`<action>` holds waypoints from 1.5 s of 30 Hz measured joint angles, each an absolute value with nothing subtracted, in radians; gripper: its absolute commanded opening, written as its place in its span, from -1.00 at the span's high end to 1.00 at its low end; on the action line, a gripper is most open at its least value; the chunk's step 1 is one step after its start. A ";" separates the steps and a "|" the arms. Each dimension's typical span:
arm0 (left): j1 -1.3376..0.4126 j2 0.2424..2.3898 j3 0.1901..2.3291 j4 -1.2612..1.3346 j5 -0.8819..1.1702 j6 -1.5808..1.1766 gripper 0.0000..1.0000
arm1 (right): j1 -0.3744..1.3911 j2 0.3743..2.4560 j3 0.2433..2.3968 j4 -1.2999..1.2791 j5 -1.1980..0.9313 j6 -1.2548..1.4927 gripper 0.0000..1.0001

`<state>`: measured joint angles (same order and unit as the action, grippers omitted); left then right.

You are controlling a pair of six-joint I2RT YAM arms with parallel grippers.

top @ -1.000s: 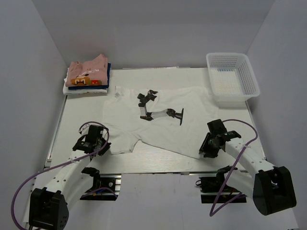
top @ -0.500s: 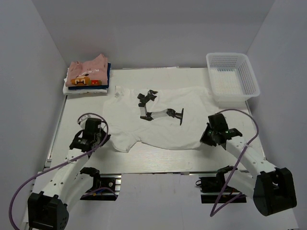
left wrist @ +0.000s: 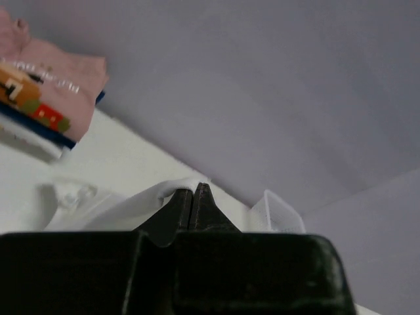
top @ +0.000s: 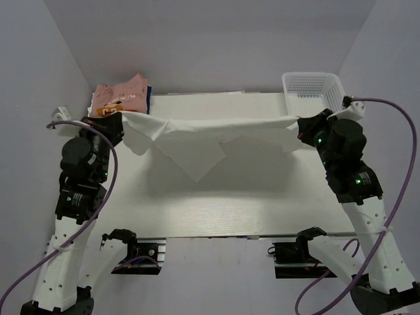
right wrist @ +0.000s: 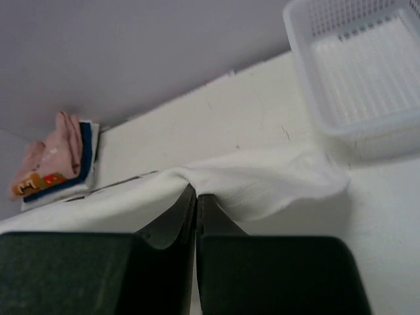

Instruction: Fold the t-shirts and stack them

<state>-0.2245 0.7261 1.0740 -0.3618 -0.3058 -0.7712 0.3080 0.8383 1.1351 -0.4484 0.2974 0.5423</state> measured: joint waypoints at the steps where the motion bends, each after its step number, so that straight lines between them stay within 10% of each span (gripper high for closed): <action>1: -0.224 0.725 1.107 -0.355 -0.313 -0.756 1.00 | 0.308 0.845 1.176 -0.449 0.297 0.531 1.00; 27: -0.224 0.929 2.171 -0.392 -0.142 -0.327 1.00 | 0.309 0.704 1.824 -0.575 0.219 0.302 1.00; 45: -0.218 1.302 1.486 -0.118 -0.367 -0.296 1.00 | 0.299 1.004 1.242 -0.383 0.453 0.364 1.00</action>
